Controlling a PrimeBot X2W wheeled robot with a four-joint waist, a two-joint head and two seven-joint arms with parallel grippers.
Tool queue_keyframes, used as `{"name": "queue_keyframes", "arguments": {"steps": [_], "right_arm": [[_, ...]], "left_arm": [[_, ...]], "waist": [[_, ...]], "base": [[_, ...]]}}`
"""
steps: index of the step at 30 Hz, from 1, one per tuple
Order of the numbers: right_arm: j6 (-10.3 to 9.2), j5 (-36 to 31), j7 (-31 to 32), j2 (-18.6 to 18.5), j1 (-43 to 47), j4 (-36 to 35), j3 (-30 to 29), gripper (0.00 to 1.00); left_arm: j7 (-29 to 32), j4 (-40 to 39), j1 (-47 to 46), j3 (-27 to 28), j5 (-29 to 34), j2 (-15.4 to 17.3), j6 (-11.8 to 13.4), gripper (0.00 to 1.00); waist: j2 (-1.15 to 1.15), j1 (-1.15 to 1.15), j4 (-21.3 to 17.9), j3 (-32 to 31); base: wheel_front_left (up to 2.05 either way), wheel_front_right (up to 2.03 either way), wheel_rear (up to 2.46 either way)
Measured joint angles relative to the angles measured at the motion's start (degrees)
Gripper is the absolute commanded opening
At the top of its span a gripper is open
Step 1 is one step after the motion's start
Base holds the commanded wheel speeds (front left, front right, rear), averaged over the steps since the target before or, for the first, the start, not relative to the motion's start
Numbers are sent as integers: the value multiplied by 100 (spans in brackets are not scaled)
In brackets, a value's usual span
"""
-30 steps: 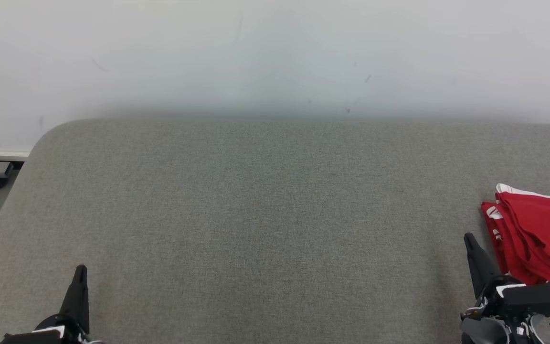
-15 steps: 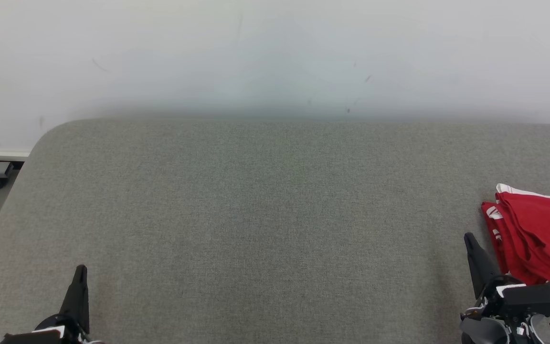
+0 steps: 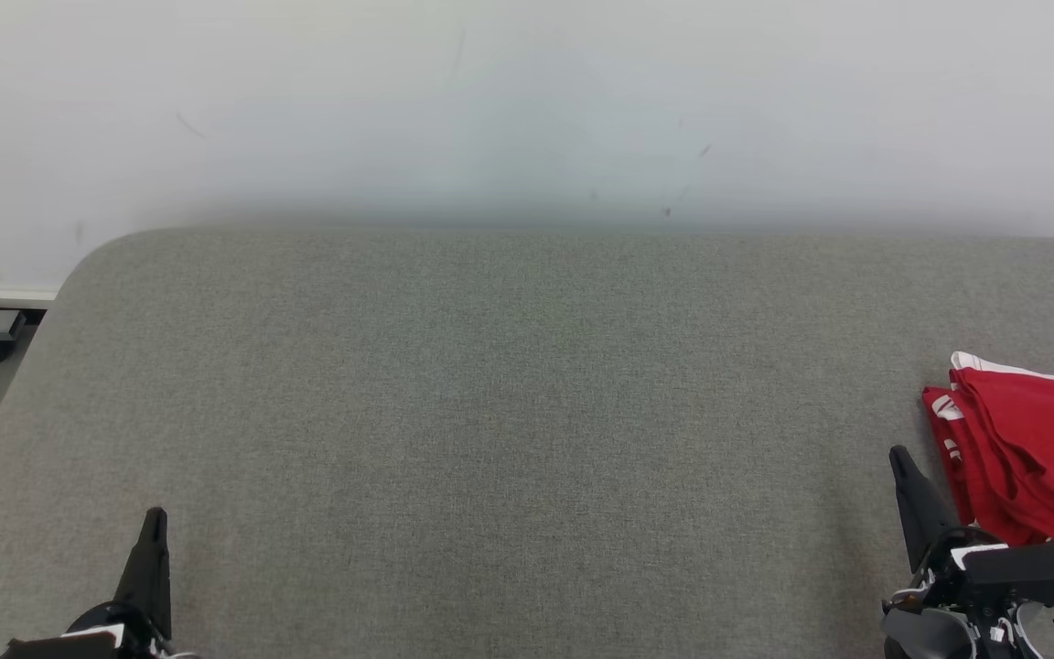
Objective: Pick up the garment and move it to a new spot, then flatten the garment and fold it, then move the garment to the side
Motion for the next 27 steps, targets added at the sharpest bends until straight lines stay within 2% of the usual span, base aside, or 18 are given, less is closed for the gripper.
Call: {"name": "queue_keyframes", "arguments": {"steps": [27], "right_arm": [[0,0,0,0,0,0,0,0]], "left_arm": [[0,1,0,0,-1,0,0,0]], "waist": [[0,0,0,0]], "base": [[0,0,0]]}}
